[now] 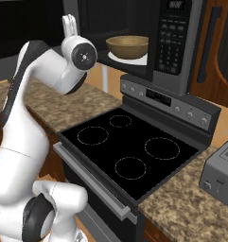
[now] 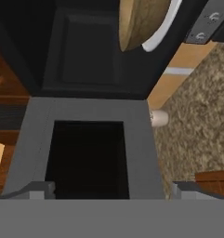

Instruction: Pick the sweet potato from the sink and place it in the bowl. Then pick the bowl and place it in the microwave. Then close the microwave door and press the start button.

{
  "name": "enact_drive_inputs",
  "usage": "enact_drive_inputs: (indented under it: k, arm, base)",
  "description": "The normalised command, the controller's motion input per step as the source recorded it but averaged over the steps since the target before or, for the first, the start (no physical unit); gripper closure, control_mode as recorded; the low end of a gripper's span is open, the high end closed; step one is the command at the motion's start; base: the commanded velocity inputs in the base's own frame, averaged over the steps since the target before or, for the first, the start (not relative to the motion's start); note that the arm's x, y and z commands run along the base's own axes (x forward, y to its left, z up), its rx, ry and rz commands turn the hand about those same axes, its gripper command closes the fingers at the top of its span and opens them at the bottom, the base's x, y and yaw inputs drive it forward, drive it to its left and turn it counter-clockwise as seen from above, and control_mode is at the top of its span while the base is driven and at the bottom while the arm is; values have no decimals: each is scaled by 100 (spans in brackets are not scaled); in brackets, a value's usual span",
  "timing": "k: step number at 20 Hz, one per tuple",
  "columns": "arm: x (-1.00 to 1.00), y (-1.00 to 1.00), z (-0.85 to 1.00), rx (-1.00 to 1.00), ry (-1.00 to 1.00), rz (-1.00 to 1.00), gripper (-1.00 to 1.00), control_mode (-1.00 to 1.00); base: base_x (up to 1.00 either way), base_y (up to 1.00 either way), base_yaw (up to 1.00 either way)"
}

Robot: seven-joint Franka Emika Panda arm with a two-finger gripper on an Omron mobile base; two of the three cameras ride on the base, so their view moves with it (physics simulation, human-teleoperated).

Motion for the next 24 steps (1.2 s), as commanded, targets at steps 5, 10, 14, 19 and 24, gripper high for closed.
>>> enact_drive_inputs:
  k: [5, 10, 14, 19, 24]
  arm:
    - [-100, 42, 0, 0, 0, 2, -100, -100]
    - [-100, 66, 0, 1, 0, 0, -100, -100]
    - [-100, 64, -4, 3, -3, 0, -100, -100]
    - [-96, 70, 0, 0, -4, 0, -100, -100]
    - [-72, 78, -2, 0, -10, -2, -100, -100]
  base:
    - [0, 0, 0]
    - [0, 0, 0]
    - [0, 0, 0]
    - [0, 0, 0]
    - [0, 0, 0]
